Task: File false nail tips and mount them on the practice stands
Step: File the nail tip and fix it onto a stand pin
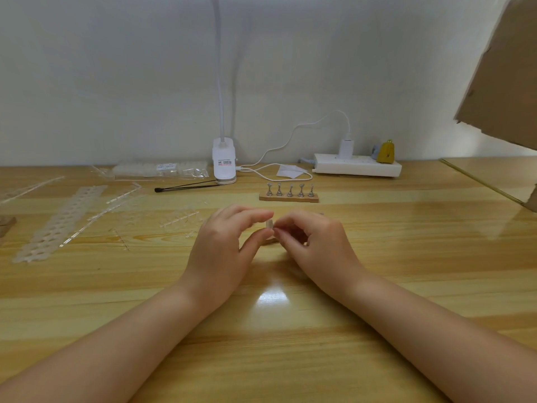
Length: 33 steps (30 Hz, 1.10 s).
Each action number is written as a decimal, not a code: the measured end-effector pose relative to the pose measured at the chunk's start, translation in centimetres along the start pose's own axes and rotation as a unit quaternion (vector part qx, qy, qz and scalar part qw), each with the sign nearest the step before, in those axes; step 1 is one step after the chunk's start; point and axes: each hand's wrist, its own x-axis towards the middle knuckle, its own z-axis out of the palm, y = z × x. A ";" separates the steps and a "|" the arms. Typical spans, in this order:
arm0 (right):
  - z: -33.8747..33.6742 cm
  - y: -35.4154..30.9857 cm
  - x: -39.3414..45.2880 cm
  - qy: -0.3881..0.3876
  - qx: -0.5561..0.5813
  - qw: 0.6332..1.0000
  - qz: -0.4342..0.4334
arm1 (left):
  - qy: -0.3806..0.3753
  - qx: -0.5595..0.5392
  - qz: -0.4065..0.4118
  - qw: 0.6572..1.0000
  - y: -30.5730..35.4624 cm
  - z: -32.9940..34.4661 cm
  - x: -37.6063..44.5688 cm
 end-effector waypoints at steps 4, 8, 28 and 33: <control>0.1 0.2 0.0 -0.005 0.008 1.000 -0.010 | -0.009 0.001 0.000 1.000 0.1 -0.1 -0.1; 0.1 0.3 0.0 -0.005 0.017 1.000 -0.022 | -0.010 0.001 -0.002 1.000 0.0 -0.1 -0.1; 0.2 0.7 0.1 -0.019 0.043 0.998 -0.044 | -0.004 -0.019 -0.015 1.000 -0.1 0.0 -0.2; 0.1 0.6 0.1 -0.017 0.034 0.998 -0.045 | -0.004 -0.033 -0.025 0.999 -0.1 0.1 -0.3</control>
